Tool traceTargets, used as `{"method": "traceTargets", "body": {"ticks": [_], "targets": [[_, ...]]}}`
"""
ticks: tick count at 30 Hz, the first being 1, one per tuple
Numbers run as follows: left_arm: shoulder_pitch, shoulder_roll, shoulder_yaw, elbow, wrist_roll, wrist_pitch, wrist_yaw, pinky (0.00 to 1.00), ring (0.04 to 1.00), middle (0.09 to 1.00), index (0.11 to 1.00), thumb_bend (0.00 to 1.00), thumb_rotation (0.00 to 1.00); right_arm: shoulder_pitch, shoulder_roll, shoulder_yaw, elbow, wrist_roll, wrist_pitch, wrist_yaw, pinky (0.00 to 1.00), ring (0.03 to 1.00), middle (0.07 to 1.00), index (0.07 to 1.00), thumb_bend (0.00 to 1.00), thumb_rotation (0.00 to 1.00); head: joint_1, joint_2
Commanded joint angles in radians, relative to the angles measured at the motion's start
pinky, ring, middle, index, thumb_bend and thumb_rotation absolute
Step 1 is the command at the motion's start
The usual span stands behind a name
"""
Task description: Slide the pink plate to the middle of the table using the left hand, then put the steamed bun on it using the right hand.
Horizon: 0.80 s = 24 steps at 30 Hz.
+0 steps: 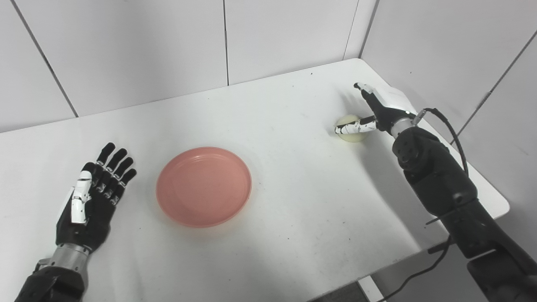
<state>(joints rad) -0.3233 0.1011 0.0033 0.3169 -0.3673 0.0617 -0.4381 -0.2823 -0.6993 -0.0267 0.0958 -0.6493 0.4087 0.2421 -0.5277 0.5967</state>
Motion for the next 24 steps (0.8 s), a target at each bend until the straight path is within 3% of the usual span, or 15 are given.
{"method": "traceTargets", "body": {"ticks": [1,17,20,24], "targets": [[0.061,0.021,-0.001,0.033,0.024,0.095,0.034,0.95,0.950,0.951,0.944,0.39,0.99,-0.028,-0.033,-0.008,-0.034,-0.001,0.036,0.003,0.79,0.925,0.960,0.944,1.00,0.47,0.001,-0.001],[0.065,0.026,-0.004,0.019,0.018,0.097,0.028,0.96,0.959,0.960,0.955,0.39,1.00,-0.055,-0.042,0.019,0.019,0.023,0.048,0.042,0.78,0.901,0.944,0.917,1.00,0.43,0.005,0.013],[0.066,0.023,-0.002,0.010,0.015,0.107,0.032,0.97,0.961,0.961,0.954,0.39,1.00,-0.062,-0.038,0.025,0.026,0.023,0.046,0.036,0.79,0.891,0.920,0.883,0.99,0.35,0.006,0.017],[0.068,0.022,-0.001,-0.001,0.012,0.118,0.033,0.98,0.969,0.968,0.961,0.38,1.00,-0.069,-0.030,0.032,0.071,0.008,-0.020,-0.053,0.66,0.737,0.790,0.774,0.87,0.18,0.006,0.018]]}}
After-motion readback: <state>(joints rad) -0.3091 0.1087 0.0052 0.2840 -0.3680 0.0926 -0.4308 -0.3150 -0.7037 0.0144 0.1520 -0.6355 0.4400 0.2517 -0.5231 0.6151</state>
